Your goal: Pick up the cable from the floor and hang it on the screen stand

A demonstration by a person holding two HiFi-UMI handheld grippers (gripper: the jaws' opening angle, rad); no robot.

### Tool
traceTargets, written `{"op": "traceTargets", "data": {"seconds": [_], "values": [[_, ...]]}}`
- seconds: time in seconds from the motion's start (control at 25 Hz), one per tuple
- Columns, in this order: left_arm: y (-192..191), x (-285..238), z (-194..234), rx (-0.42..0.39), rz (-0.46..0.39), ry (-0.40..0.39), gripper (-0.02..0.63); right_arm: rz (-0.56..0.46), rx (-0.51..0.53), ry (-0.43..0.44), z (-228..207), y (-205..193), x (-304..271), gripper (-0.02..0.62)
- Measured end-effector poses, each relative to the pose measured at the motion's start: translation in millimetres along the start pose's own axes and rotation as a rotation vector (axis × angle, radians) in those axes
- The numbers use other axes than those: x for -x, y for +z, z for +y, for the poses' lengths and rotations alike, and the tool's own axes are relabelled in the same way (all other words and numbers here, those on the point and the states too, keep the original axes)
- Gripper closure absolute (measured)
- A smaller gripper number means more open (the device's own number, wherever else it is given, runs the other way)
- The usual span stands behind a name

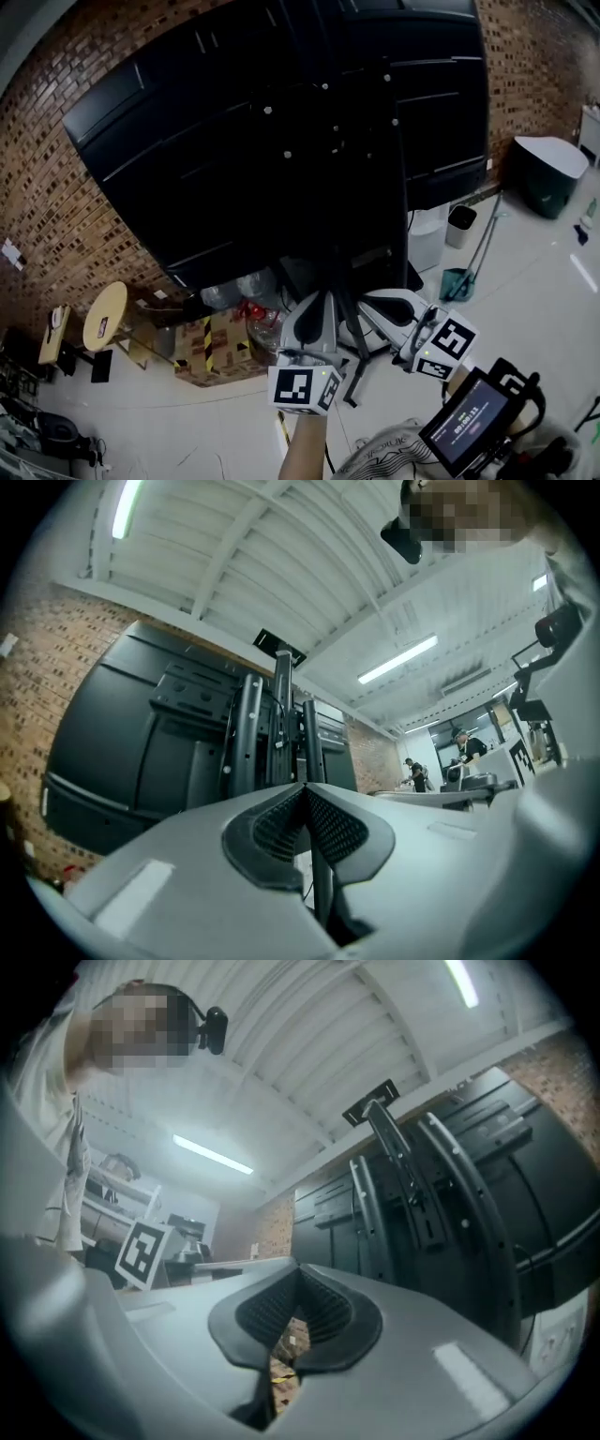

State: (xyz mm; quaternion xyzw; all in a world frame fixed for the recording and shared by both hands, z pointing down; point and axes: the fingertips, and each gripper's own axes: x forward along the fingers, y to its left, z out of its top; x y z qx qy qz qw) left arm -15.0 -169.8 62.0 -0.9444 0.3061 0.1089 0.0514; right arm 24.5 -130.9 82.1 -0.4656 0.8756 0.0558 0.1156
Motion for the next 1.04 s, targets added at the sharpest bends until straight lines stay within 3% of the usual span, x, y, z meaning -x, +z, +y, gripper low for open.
{"op": "traceTargets", "data": {"seconds": [0.16, 0.4, 0.56, 1.04], "values": [[-35.8, 32.8, -0.3, 0.041, 0.048, 0.069, 0.586, 0.053, -0.017, -0.008, 20.7, -32.6, 6.6, 0.595], [-53.9, 63.8, -4.1, 0.053, 0.101, 0.132, 0.586, 0.094, -0.040, -0.020, 36.1, -48.7, 3.5, 0.595], [-62.8, 74.4, -9.3, 0.082, 0.123, 0.138, 0.586, 0.114, -0.013, -0.011, 46.5, -50.3, 5.1, 0.595], [-62.5, 80.0, -22.1, 0.070, 0.099, 0.119, 0.586, 0.144, 0.003, -0.012, 55.7, -66.5, 16.2, 0.595]]}}
